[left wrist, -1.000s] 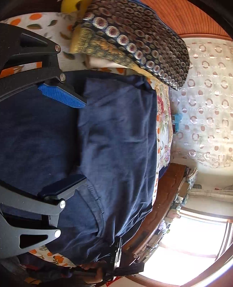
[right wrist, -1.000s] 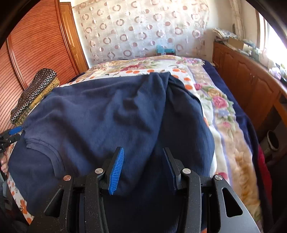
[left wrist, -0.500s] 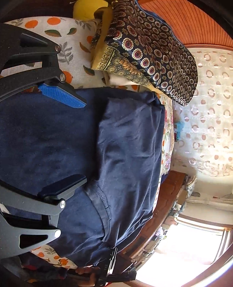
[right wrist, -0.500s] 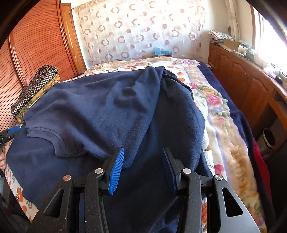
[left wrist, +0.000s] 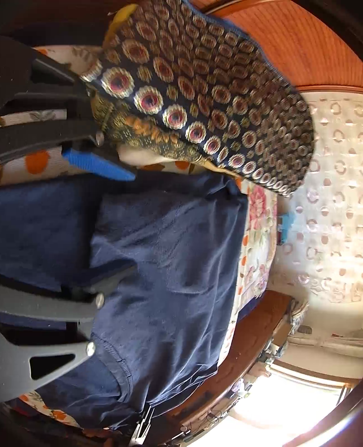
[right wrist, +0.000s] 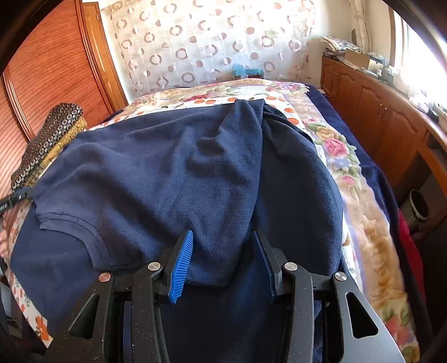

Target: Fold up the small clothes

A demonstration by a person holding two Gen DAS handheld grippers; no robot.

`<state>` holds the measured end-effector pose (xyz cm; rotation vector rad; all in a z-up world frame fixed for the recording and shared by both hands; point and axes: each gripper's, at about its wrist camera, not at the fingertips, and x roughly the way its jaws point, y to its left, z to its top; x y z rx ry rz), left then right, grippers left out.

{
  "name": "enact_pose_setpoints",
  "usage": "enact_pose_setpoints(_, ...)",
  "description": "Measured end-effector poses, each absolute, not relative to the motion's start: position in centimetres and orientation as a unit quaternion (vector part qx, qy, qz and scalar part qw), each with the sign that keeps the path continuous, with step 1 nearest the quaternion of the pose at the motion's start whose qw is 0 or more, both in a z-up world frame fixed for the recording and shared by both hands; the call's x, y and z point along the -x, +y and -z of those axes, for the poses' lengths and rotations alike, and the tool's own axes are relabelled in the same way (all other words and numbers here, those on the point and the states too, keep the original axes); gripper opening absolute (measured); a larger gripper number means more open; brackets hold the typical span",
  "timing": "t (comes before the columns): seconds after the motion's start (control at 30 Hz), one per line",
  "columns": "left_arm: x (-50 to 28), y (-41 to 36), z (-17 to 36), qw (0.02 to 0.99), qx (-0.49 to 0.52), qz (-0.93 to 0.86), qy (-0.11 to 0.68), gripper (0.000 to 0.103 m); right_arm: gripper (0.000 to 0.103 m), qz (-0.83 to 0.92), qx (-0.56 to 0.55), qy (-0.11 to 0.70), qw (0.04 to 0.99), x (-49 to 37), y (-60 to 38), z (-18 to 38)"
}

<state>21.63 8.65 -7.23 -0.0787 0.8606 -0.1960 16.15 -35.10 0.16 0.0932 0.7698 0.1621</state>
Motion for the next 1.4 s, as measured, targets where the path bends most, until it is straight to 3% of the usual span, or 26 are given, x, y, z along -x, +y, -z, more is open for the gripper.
enact_pose_setpoints(0.13, -22.1, 8.1, 8.1, 0.898, 0.025, 0.098, 0.428, 0.043, 0.044, -0.076, -0.018, 0.369, 0.926, -15.7, -34.2, 0.1)
enact_pose_setpoints(0.3, -21.9, 7.2, 8.3, 0.901, -0.002, 0.094, 0.424, 0.038, 0.009, -0.098, -0.025, 0.364, 0.926, -15.6, -34.4, -0.2)
enact_pose_setpoints(0.4, -22.1, 7.1, 8.2, 0.901, -0.005, 0.096, 0.423, 0.025, 0.005, -0.125, -0.036, 0.352, 0.927, -15.2, -34.6, -0.5)
enact_pose_setpoints(0.5, -22.1, 7.3, 7.8, 0.903, -0.006, 0.096, 0.419, 0.014, 0.004, -0.129, -0.027, 0.341, 0.931, -14.8, -34.5, -0.8)
enact_pose_setpoints(0.67, -21.4, 7.2, 6.8, 0.908, -0.019, 0.099, 0.406, 0.008, 0.004, -0.130, -0.019, 0.321, 0.938, -14.4, -34.2, -1.5)
enact_pose_setpoints(1.13, -12.7, 6.8, -0.6, 0.934, 0.020, 0.163, 0.316, 0.007, 0.002, -0.130, 0.001, 0.266, 0.955, -8.9, -36.3, -3.9)
enact_pose_setpoints(1.4, -8.3, 7.1, 3.3, 0.920, 0.029, 0.161, 0.355, 0.007, 0.002, -0.136, 0.021, 0.269, 0.953, -3.1, -37.1, -3.4)
